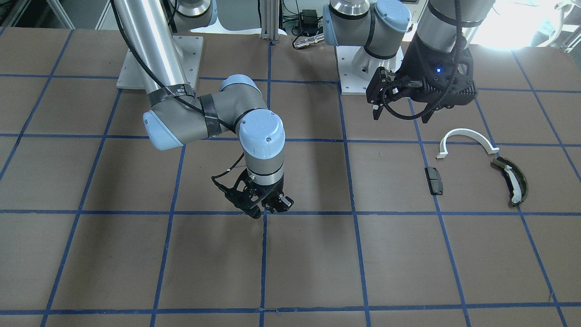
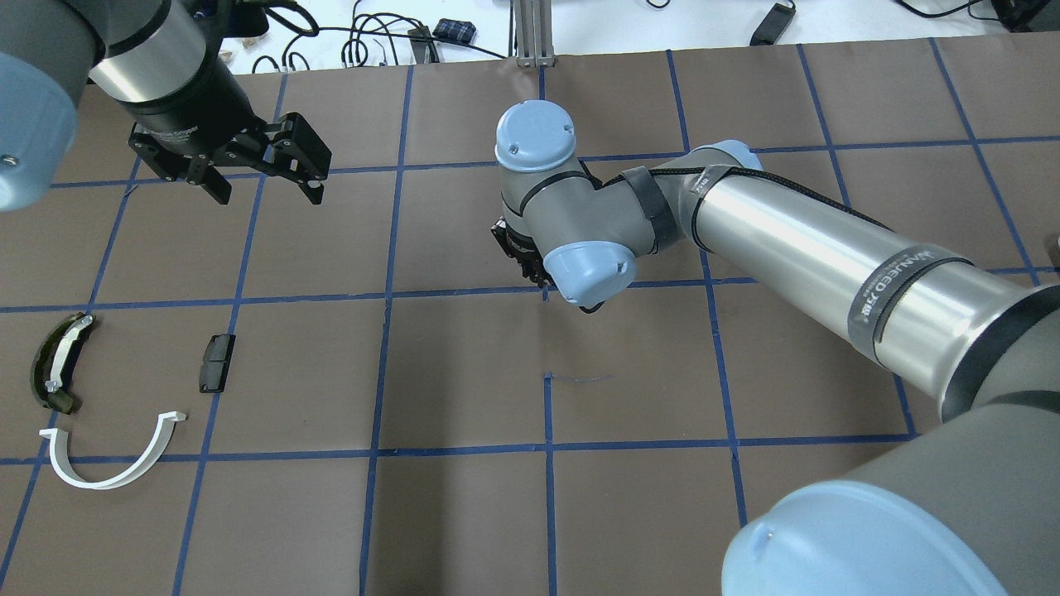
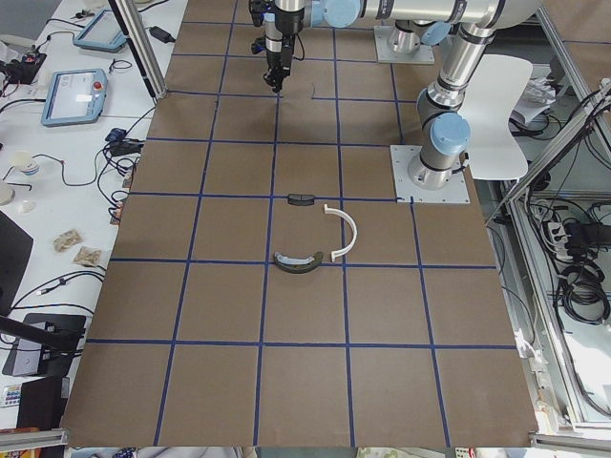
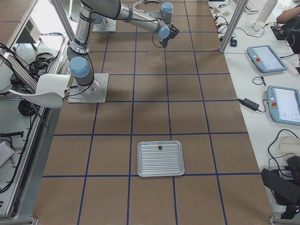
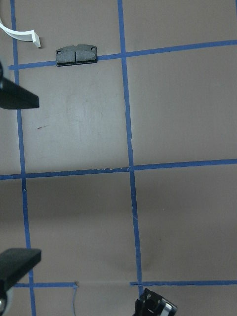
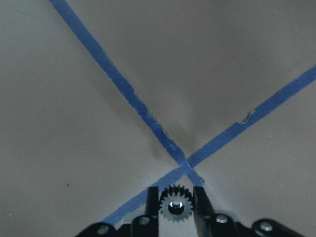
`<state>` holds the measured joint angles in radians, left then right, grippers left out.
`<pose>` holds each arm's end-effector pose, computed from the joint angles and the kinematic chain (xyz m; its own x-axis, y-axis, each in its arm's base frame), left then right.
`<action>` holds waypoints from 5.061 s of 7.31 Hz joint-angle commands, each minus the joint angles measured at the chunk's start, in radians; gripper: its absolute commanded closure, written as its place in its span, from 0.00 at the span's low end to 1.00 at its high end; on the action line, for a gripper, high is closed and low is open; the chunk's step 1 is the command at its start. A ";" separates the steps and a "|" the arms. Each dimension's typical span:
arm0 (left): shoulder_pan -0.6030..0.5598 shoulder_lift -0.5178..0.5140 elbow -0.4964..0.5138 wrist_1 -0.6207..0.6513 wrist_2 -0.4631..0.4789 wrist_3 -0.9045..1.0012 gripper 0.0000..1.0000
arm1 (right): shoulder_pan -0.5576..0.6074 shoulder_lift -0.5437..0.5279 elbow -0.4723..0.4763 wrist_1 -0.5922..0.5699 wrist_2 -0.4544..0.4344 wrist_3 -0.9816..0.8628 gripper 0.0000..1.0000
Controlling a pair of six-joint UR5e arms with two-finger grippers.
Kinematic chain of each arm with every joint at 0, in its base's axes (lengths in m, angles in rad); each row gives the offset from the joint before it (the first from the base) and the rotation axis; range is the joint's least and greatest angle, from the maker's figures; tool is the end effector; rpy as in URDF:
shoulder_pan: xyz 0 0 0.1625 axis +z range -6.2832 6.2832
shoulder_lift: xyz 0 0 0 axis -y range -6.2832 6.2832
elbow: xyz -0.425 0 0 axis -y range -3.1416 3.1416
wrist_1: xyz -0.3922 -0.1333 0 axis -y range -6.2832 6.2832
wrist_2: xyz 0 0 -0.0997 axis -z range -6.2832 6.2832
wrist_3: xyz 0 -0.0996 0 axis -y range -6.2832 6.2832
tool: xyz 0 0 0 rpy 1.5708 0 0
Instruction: Place bearing gear from tray to pile
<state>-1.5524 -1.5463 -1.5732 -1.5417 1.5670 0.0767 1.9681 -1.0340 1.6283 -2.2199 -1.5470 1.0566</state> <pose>-0.1247 -0.4887 0.5017 -0.9983 0.0584 -0.0001 0.0583 0.9970 -0.0513 0.3756 -0.5444 0.2142 -0.7895 0.6108 -0.0594 0.6122 0.7907 -0.0063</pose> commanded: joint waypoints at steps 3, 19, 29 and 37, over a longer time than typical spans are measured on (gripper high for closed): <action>0.000 0.000 -0.001 0.000 -0.001 0.000 0.00 | -0.059 -0.014 -0.016 0.018 -0.074 -0.132 0.00; -0.405 -0.620 -0.020 0.565 -0.024 -0.457 0.00 | -1.347 0.032 -0.010 0.052 -0.007 -2.873 0.00; -0.396 -0.637 -0.039 0.618 -0.015 -0.445 0.36 | -1.347 0.055 -0.008 0.037 0.033 -3.032 0.83; -0.243 -0.537 -0.040 0.479 0.084 -0.244 1.00 | -1.000 -0.264 -0.007 0.459 0.051 -1.971 0.83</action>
<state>-1.8706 -2.1355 -1.6039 -0.9957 1.6515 -0.2807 0.8251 -1.2733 1.6141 -1.7744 -1.5011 -1.1829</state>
